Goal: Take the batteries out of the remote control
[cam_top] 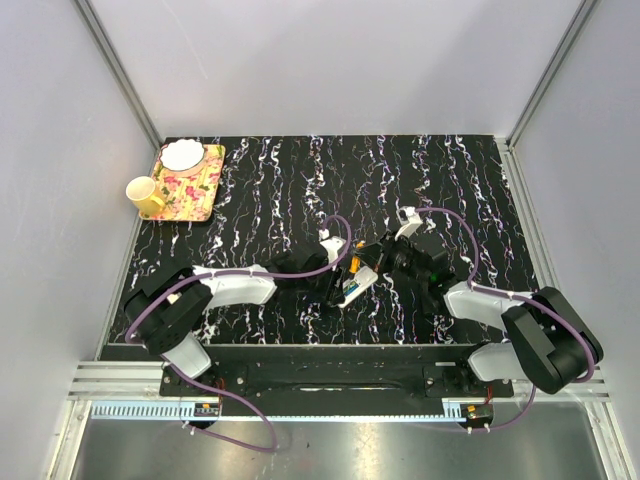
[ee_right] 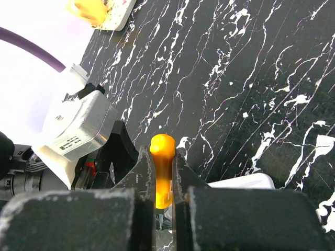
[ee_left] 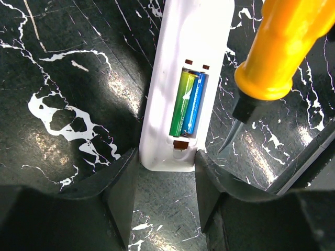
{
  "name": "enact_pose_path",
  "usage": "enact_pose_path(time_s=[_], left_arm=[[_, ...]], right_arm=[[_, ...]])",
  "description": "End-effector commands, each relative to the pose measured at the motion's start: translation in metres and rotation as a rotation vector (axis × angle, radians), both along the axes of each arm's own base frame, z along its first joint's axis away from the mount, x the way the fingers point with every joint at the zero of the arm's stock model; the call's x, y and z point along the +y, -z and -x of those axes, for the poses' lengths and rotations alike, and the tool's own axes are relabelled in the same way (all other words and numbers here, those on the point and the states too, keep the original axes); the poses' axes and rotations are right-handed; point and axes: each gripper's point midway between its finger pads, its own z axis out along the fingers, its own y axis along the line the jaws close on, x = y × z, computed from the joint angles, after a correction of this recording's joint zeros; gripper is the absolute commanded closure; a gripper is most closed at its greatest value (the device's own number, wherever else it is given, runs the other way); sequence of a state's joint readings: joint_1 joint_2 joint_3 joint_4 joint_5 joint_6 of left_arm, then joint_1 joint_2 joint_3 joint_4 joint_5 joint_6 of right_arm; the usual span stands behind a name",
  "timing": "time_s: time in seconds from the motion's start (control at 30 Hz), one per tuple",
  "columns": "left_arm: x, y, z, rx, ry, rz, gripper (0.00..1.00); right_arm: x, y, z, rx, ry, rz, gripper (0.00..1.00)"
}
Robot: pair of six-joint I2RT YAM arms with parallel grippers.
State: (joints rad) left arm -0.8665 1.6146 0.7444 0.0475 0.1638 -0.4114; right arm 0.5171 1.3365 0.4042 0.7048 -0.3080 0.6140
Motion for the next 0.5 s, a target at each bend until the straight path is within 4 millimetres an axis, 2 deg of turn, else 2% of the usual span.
enact_pose_path(time_s=[0.0, 0.03, 0.17, 0.33, 0.47], left_arm=[[0.027, 0.023, 0.006, 0.028, -0.029, -0.12, 0.59], [0.025, 0.018, 0.006, 0.014, -0.026, -0.103, 0.49], [0.021, 0.001, 0.003, -0.053, -0.008, -0.038, 0.3], [0.016, -0.02, 0.002, -0.16, 0.035, 0.048, 0.23], [0.015, -0.022, -0.001, -0.226, 0.074, 0.039, 0.23]], right_arm=[[0.003, -0.013, -0.004, -0.055, -0.009, 0.002, 1.0], [0.003, -0.013, -0.004, -0.058, -0.009, 0.007, 1.0], [0.0, -0.023, -0.007, -0.089, 0.006, 0.01, 1.0], [-0.003, -0.03, -0.011, -0.123, 0.026, 0.033, 1.0], [-0.008, -0.027, -0.016, -0.142, 0.059, 0.05, 1.0]])
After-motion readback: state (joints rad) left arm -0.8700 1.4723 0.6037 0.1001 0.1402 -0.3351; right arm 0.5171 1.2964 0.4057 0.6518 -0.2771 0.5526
